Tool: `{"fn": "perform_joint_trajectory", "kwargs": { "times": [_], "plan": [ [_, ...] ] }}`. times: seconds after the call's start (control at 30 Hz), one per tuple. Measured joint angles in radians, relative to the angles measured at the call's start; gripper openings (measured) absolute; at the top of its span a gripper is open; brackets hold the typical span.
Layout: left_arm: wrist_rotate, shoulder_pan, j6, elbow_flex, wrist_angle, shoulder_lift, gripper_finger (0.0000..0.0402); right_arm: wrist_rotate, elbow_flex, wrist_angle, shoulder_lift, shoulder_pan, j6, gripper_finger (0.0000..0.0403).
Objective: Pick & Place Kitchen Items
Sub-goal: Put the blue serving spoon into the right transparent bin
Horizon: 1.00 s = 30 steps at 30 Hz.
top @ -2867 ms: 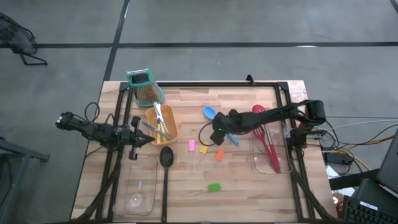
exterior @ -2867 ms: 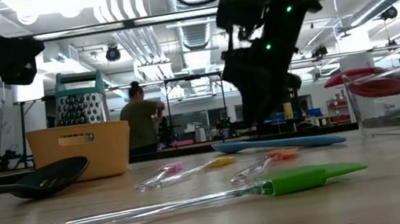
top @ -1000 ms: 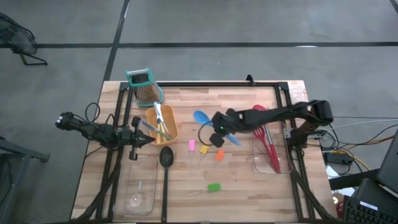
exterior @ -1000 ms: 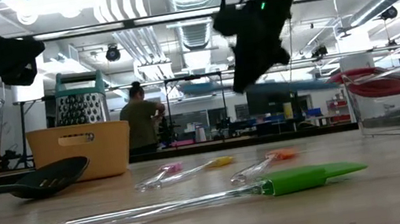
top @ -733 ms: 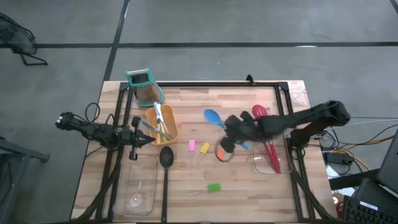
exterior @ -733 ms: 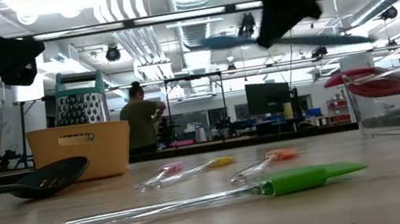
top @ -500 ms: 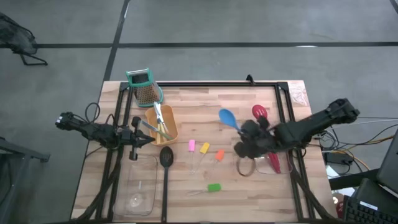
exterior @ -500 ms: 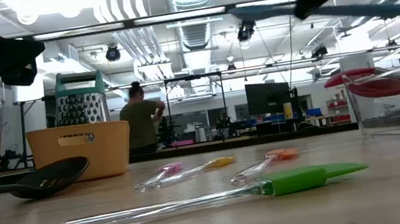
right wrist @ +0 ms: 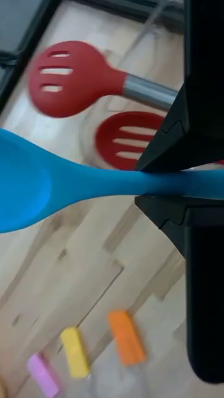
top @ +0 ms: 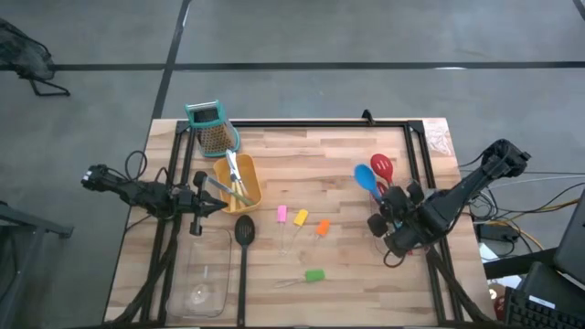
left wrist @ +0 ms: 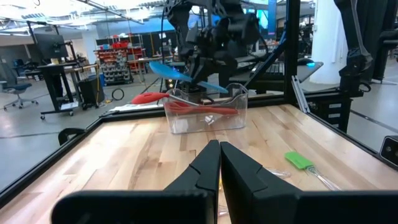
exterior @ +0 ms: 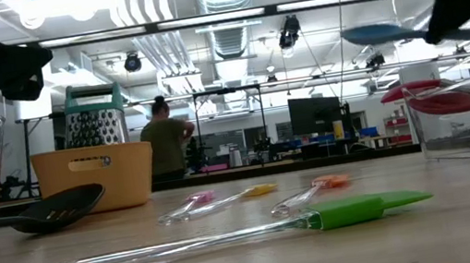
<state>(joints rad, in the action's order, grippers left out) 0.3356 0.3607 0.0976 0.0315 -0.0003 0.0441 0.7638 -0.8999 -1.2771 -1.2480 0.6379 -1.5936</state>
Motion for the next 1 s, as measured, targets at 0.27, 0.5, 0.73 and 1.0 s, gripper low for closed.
{"fn": "perform_joint_trajectory", "kwargs": {
  "times": [0.27, 0.5, 0.73, 1.0],
  "plan": [
    [0.000, 0.000, 0.000, 0.000, 0.000, 0.000, 0.0019, -0.090, 0.118, 0.001, -0.003, 0.031, -0.123, 0.0044],
    [0.000, 0.000, 0.000, 0.000, 0.000, 0.000, 0.0019, -0.160, 0.190, 0.006, -0.003, 0.034, -0.201, 0.0064],
    [0.000, 0.000, 0.000, 0.000, 0.000, 0.000, 0.0019, -0.162, 0.186, 0.015, -0.013, 0.034, -0.206, 0.0079],
    [0.000, 0.000, 0.000, 0.000, 0.000, 0.000, 0.0019, -0.161, 0.186, 0.019, -0.012, 0.034, -0.211, 0.0118]
  ]
}}
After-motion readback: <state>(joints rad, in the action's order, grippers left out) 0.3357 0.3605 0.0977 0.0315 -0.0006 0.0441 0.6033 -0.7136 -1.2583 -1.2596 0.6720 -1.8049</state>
